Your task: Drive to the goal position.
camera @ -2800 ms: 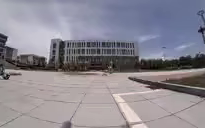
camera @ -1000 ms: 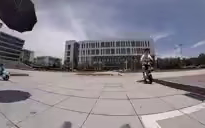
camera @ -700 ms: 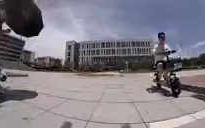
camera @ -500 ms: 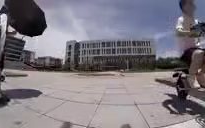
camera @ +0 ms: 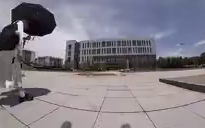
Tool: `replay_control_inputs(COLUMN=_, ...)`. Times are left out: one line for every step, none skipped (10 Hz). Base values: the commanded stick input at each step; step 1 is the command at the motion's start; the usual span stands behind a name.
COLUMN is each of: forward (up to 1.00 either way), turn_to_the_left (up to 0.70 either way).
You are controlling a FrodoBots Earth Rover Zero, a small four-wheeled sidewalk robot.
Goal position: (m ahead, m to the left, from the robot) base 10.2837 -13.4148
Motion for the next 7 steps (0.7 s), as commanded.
replay_control_inputs(forward=0.7, turn_to_the_left=-0.33)
replay_control_inputs(forward=0.7, turn_to_the_left=-0.35)
replay_control_inputs(forward=0.7, turn_to_the_left=-0.32)
replay_control_inputs(forward=0.7, turn_to_the_left=-0.05)
replay_control_inputs(forward=0.7, turn_to_the_left=-0.01)
replay_control_inputs(forward=0.7, turn_to_the_left=0.0)
replay_control_inputs(forward=0.7, turn_to_the_left=0.0)
